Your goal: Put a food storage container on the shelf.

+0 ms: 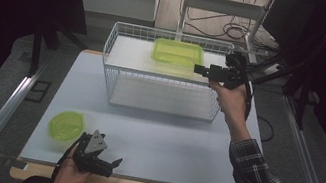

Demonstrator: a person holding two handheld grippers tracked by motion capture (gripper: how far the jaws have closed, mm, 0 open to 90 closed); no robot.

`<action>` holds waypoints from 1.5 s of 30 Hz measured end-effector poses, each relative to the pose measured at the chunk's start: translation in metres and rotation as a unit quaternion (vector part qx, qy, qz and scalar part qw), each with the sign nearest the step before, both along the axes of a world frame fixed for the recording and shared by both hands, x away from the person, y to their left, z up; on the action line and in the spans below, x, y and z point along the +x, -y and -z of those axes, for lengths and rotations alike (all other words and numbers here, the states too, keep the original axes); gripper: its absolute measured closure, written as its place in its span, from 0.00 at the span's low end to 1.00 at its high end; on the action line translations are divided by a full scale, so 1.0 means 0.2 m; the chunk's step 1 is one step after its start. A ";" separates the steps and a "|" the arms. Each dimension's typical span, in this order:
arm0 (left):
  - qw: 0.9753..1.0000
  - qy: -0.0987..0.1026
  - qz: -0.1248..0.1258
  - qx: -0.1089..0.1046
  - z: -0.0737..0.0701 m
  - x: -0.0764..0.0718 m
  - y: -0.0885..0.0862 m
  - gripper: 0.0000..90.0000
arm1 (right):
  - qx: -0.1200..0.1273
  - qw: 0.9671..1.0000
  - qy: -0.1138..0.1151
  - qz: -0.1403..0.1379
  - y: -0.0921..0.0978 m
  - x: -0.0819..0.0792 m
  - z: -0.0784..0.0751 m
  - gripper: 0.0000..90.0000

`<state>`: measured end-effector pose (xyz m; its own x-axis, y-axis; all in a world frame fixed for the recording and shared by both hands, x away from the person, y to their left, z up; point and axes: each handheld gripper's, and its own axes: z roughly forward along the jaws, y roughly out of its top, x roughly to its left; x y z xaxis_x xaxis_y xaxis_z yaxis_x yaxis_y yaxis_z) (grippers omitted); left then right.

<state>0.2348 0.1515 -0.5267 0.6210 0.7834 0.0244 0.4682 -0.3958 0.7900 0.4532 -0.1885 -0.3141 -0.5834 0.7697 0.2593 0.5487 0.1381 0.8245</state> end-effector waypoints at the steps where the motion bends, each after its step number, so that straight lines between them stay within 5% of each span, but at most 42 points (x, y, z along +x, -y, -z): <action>1: 1.000 0.000 0.000 0.001 0.00 0.00 0.00 0.01 | -0.002 1.000 0.002 -0.001 0.00 -0.01 0.00 0.28; 11: 1.000 -0.002 0.003 -0.009 0.00 0.01 -0.01 0.03 | -0.021 0.999 0.025 -0.023 0.03 -0.14 0.06 0.21; 45: 0.999 -0.006 0.010 -0.034 -0.01 0.01 -0.03 0.06 | -0.069 0.994 0.035 -0.072 0.14 -0.49 0.36 0.07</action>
